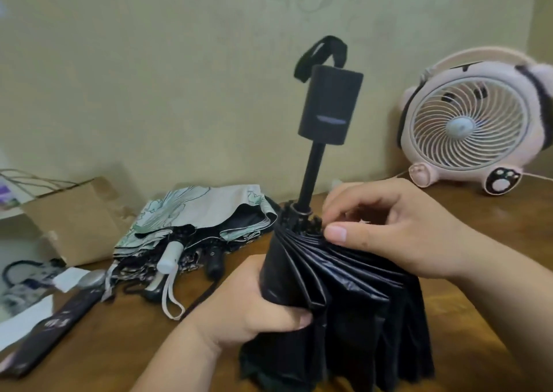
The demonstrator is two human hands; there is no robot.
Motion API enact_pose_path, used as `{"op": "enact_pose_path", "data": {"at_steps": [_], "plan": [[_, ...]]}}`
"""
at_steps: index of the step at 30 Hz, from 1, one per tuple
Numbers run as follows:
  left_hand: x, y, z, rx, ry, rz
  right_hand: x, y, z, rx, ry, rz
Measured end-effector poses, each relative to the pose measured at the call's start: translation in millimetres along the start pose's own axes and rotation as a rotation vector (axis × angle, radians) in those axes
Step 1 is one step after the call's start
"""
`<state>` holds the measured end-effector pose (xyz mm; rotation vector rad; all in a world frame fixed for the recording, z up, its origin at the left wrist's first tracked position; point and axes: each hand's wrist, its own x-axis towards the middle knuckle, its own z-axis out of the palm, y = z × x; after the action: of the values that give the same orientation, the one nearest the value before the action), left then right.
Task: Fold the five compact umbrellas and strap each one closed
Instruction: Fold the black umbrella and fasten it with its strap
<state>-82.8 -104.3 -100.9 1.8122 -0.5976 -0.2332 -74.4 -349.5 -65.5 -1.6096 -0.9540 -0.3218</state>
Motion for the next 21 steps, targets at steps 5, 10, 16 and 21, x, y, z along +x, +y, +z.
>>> {"op": "enact_pose_path", "data": {"at_steps": [5, 10, 16, 21], "plan": [[-0.9, 2.9, 4.2, 0.067, -0.028, -0.02, 0.5, -14.2, -2.2, -0.01, -0.035, 0.086], [1.4, 11.1, 10.2, 0.061, -0.133, 0.02, 0.2, -22.0, -1.8, 0.004, -0.056, 0.077], [3.9, 14.7, 15.0, 0.048, -0.34, 0.033, -0.6, -19.5, -1.3, 0.197, -0.079, 0.162], [4.0, 26.5, 18.1, -0.111, -0.525, 0.15, 0.6, -17.4, 6.8, 0.381, -0.079, 0.249]]}}
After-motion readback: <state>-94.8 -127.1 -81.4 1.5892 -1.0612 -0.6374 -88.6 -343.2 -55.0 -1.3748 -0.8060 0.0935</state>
